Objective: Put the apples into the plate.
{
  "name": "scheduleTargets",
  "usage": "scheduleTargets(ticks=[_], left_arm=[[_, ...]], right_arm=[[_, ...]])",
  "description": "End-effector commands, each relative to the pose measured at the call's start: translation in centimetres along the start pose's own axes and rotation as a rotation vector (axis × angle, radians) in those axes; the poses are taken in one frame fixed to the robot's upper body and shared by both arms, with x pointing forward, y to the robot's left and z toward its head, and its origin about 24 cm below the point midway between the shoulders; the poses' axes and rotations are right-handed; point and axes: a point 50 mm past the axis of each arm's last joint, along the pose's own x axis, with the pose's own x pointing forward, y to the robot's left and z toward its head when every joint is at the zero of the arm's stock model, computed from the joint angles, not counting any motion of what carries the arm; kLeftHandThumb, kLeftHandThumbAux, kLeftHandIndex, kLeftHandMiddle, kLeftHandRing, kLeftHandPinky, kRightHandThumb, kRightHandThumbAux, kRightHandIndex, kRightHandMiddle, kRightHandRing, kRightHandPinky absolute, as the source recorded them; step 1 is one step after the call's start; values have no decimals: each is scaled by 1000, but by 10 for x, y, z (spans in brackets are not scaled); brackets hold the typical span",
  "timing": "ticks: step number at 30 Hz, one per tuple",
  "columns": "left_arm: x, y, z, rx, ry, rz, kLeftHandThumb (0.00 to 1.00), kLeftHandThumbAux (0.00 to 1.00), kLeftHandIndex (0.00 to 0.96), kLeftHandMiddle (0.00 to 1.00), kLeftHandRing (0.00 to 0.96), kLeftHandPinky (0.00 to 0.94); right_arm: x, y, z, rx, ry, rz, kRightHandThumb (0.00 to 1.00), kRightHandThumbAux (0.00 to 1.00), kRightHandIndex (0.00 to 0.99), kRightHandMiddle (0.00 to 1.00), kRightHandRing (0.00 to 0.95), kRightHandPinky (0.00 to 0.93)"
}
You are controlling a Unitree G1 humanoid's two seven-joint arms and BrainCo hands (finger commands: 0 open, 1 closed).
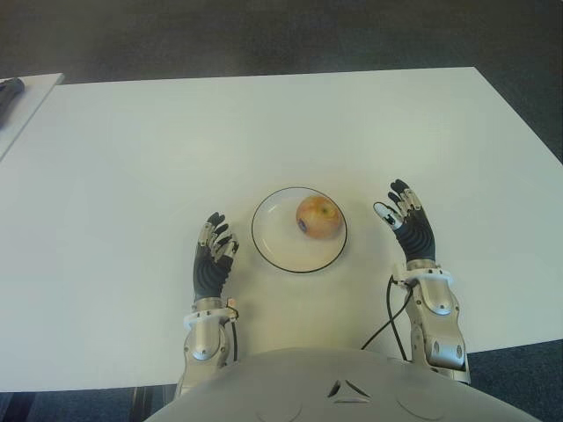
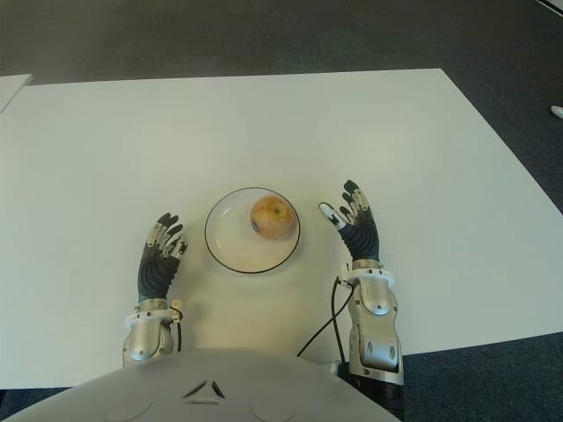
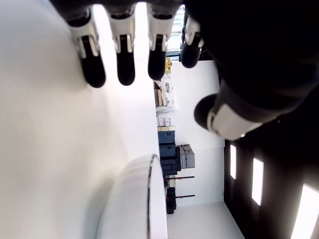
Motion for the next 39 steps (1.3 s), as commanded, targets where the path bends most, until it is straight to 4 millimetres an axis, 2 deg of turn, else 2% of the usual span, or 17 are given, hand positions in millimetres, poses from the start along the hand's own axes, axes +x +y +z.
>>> scheduleTargets(ticks=[1,7,21,27,39], left_arm=[[-2,2,-11,-8,24,21,129,608,110,135,170,222],[-6,3,-17,-27,39,9,132,605,109,130,165,220],[-20,5,-28,-54,85,0,131,591,101,120,153,210],[-23,9,-31,-56,101,2,134,595,98,119,155,217],[-27,7,-29,-45,120,-6,150,611,92,124,163,227]], right_arm=[[-8,-3,-12,19,26,-6,35,623,52,77,28,12],[-21,18,-37,71,74,-11,56,669,68,91,56,65],[-37,19,-38,134,132,-43,122,679,52,99,62,49],[-36,19,-52,136,203,-44,138,675,40,75,41,22],[-37,17,-64,88,253,-59,138,649,46,91,54,66]])
